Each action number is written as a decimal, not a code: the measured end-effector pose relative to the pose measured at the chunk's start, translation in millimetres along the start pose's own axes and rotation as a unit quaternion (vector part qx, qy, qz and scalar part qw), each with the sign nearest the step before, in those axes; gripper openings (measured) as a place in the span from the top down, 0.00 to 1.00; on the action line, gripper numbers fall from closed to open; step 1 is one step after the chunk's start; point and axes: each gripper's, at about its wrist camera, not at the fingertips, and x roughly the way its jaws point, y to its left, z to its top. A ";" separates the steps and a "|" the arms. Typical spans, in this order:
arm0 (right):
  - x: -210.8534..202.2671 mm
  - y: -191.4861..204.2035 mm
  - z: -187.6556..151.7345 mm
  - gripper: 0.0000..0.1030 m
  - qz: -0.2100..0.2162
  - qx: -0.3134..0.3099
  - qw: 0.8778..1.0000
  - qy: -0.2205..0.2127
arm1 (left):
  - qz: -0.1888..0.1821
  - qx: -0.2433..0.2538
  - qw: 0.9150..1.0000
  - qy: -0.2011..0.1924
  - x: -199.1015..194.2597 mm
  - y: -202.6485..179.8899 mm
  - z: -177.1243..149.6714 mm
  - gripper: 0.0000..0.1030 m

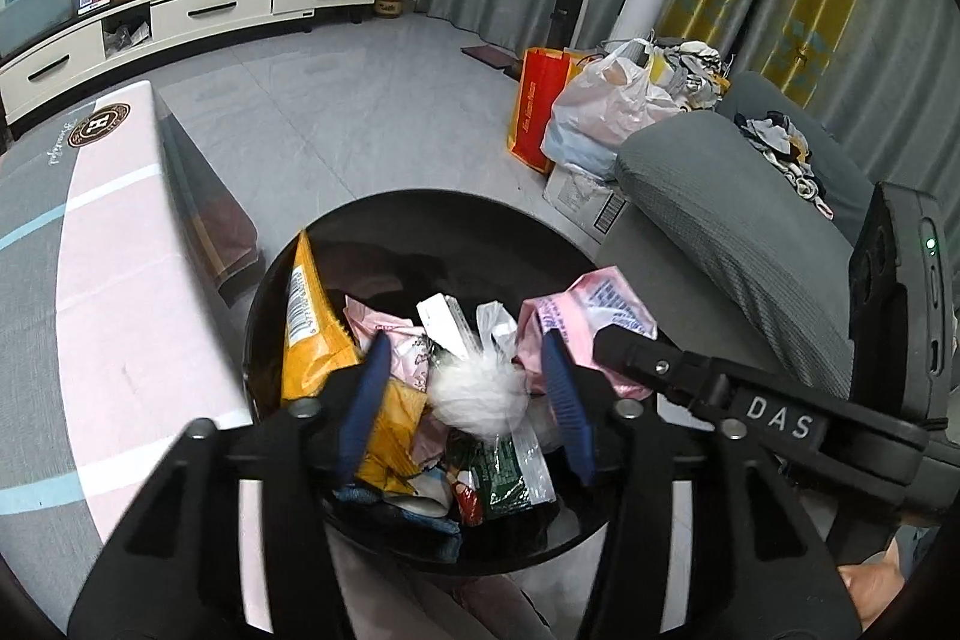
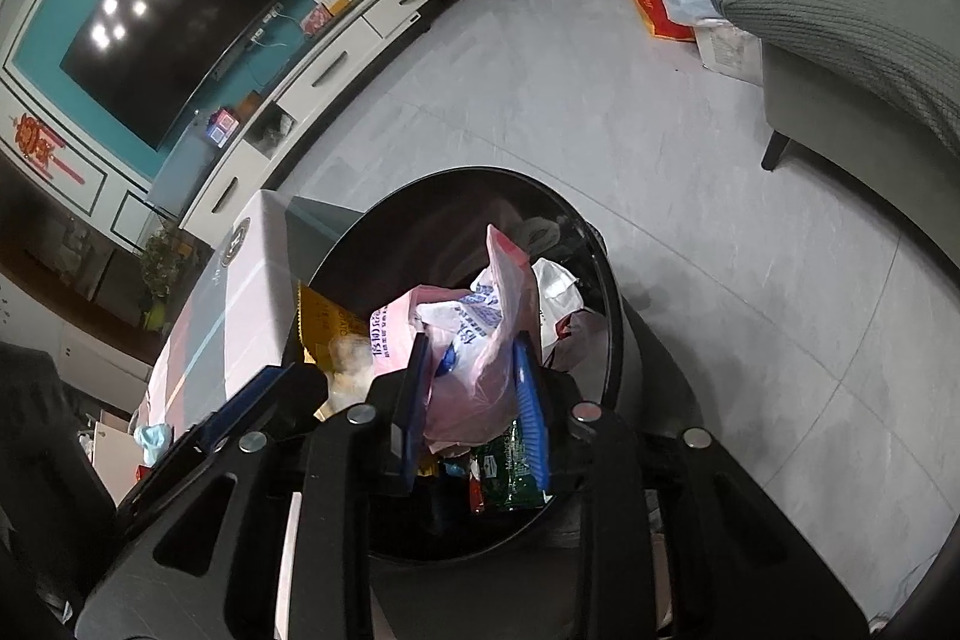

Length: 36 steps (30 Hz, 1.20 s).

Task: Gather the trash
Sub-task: 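Lower the tissue and pink bag into the bin and open both tools, then move both open tools away from the bin back toward the table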

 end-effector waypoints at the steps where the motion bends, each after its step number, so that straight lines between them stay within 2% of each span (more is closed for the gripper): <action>1: -0.7 -1.2 0.4 0.69 -0.002 0.002 1.000 -0.002 | 0.000 0.001 1.000 -0.002 -1.3 0.0 0.3 0.45; 5: -4.4 -5.0 2.1 0.67 0.002 0.011 1.000 -0.007 | -0.002 0.002 1.000 -0.013 -9.4 1.7 -1.1 0.41; 7: -5.1 -6.2 2.7 0.62 0.000 0.013 1.000 -0.009 | -0.004 -0.002 1.000 -0.019 -15.4 4.8 -1.9 0.37; 12: -6.4 -5.1 2.0 0.53 -0.002 0.019 1.000 -0.010 | -0.011 -0.018 0.999 -0.032 -31.9 14.8 -5.7 0.33; 20: -8.4 7.6 0.4 0.53 0.008 0.014 1.000 -0.016 | -0.012 -0.054 0.997 -0.050 -66.8 41.4 -24.7 0.28; 23: -9.2 19.3 -2.5 0.53 0.016 0.002 1.000 -0.016 | 0.007 -0.064 0.997 -0.051 -79.2 52.3 -34.8 0.26; 30: -2.3 51.6 -14.8 0.51 0.031 -0.028 0.999 -0.006 | 0.089 -0.095 0.990 -0.055 -117.1 94.1 -61.6 0.26; 33: 0.9 72.2 -22.6 0.51 0.042 -0.045 0.998 -0.002 | 0.121 -0.105 0.985 -0.065 -139.4 116.8 -73.0 0.24; 36: 5.2 94.5 -32.2 0.49 0.057 -0.065 0.996 0.004 | 0.168 -0.126 0.975 -0.076 -165.9 144.1 -86.9 0.23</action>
